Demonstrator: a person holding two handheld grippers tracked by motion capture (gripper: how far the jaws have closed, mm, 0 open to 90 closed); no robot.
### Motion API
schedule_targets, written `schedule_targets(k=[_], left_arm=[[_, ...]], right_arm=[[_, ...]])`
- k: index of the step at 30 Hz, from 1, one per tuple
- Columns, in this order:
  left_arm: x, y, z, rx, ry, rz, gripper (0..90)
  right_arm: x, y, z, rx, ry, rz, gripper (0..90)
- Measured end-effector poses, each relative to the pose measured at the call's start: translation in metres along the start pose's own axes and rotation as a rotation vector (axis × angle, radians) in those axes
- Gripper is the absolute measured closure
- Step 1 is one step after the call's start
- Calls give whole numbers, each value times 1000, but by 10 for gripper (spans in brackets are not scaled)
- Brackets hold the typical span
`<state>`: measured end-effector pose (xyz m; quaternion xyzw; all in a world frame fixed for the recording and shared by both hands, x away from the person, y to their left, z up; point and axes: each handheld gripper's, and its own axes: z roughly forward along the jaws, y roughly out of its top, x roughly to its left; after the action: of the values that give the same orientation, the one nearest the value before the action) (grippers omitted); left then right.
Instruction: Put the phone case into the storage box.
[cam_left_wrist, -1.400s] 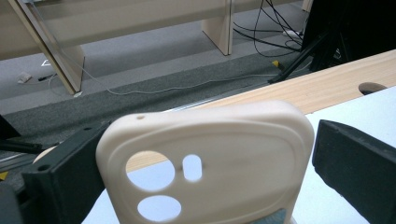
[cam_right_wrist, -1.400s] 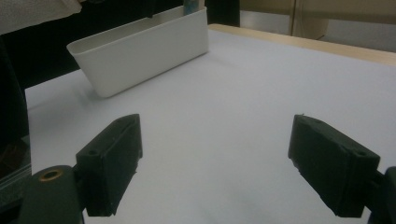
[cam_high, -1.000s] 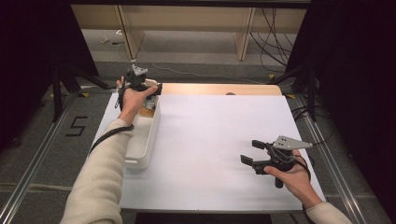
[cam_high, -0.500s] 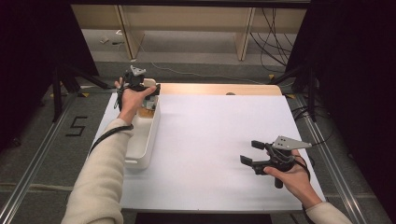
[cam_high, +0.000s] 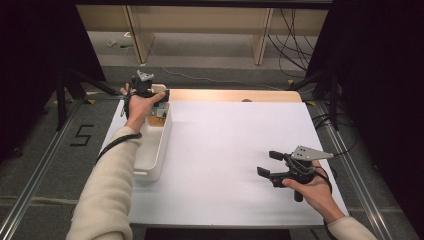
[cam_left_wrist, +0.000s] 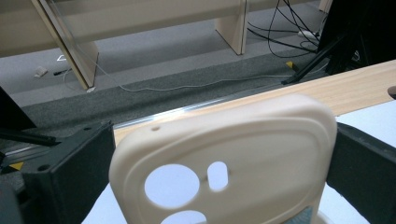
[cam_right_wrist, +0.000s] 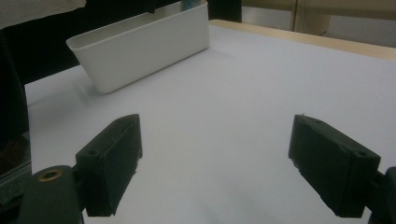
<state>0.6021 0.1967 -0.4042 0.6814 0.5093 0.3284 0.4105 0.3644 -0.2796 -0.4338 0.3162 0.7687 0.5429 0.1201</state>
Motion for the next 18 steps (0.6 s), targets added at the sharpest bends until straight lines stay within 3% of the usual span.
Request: schedule_targets(k=[18], left_arm=[[-6, 17, -9, -53, 4, 41, 0]], right_arm=[[0, 0, 0, 1, -1, 0, 182]])
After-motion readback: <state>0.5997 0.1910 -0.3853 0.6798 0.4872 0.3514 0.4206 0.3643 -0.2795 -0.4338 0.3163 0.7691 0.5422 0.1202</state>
